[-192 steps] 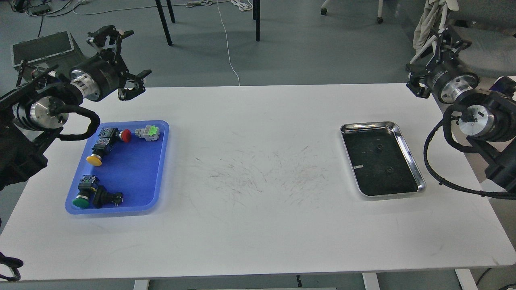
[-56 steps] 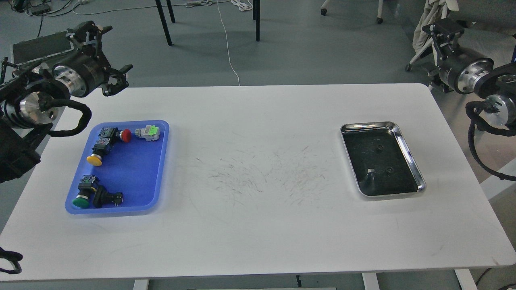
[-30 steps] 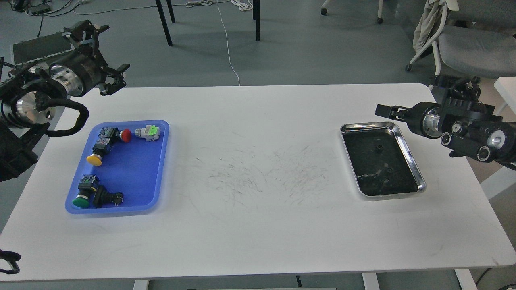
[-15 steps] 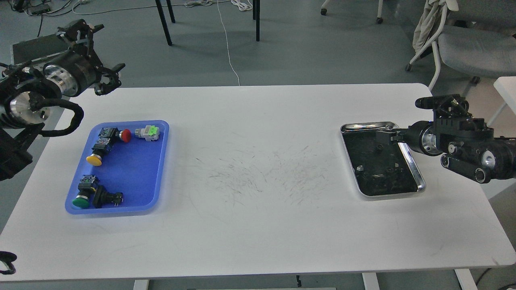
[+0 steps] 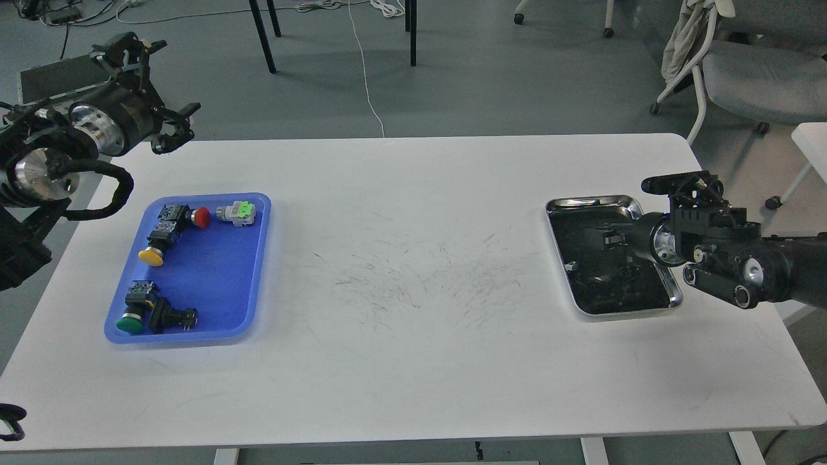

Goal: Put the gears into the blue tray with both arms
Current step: 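Reach the right gripper down into the metal tray, then grasp the small black gear in the metal tray with right gripper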

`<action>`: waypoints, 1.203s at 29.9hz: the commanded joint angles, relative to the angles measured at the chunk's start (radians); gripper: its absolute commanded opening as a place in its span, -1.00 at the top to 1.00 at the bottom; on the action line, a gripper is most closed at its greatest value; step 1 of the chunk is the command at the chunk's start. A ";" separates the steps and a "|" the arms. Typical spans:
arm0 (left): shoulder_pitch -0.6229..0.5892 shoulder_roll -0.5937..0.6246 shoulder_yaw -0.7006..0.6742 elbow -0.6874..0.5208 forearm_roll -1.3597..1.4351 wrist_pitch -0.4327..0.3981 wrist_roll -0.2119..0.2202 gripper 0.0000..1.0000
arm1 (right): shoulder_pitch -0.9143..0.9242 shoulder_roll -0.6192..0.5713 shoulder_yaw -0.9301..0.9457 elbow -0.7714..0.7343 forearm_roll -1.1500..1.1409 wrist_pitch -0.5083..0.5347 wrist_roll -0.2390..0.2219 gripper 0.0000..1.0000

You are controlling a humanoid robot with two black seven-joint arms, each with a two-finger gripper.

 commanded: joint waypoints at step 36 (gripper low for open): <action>0.008 -0.002 0.000 0.000 0.002 0.005 0.000 -0.98 | -0.033 0.015 -0.003 -0.058 -0.001 0.034 0.052 0.54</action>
